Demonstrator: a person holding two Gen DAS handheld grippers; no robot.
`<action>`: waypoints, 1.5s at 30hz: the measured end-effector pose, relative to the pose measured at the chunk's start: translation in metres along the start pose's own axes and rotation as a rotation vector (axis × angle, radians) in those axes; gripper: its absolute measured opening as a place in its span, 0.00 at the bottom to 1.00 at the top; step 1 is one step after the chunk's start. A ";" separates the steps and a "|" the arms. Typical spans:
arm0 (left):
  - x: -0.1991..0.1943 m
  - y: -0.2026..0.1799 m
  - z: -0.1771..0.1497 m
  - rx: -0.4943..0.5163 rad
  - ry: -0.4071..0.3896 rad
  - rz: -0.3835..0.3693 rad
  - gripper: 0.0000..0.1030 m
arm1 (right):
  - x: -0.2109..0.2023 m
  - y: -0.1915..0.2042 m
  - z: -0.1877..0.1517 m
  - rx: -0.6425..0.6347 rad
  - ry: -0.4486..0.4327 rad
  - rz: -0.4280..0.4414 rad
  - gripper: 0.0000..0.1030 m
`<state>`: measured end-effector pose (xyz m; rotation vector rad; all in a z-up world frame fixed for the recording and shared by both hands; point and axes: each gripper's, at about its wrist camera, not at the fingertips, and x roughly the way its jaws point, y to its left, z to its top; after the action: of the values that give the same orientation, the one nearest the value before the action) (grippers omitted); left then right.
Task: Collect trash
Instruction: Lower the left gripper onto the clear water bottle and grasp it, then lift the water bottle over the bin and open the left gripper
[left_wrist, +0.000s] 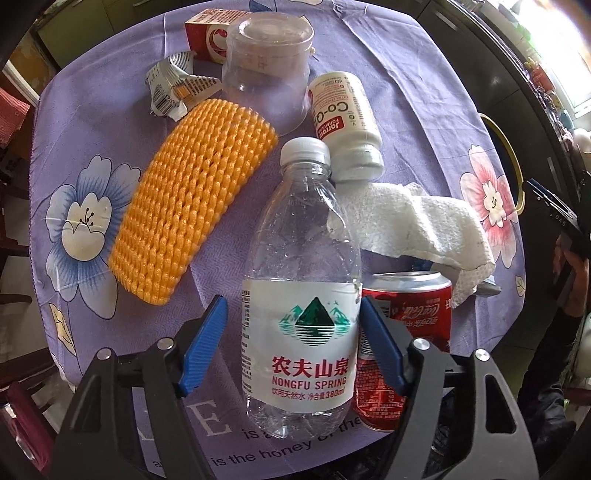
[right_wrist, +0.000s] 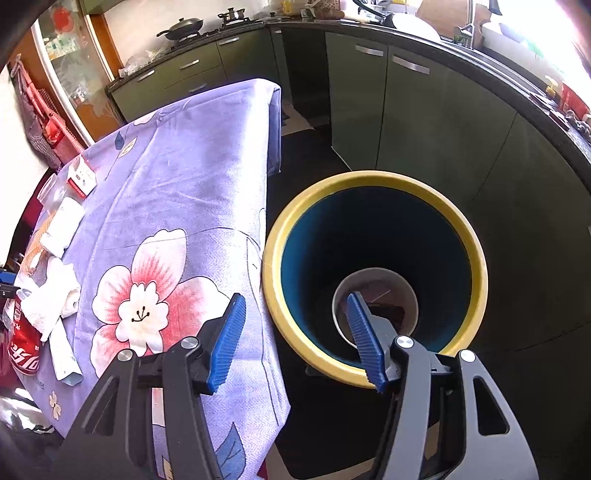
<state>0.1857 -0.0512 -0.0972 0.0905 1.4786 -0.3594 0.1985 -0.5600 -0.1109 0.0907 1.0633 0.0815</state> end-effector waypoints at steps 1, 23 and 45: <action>0.002 0.000 0.001 0.004 0.007 0.005 0.65 | 0.000 0.001 0.000 -0.003 0.000 0.000 0.55; 0.019 -0.019 0.008 0.060 0.052 0.077 0.60 | 0.002 0.014 0.004 -0.035 0.017 0.010 0.55; -0.053 -0.014 -0.021 0.107 -0.088 0.091 0.59 | 0.004 0.022 0.001 -0.046 0.023 0.022 0.55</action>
<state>0.1589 -0.0489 -0.0449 0.2242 1.3629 -0.3642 0.2006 -0.5382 -0.1110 0.0600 1.0827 0.1277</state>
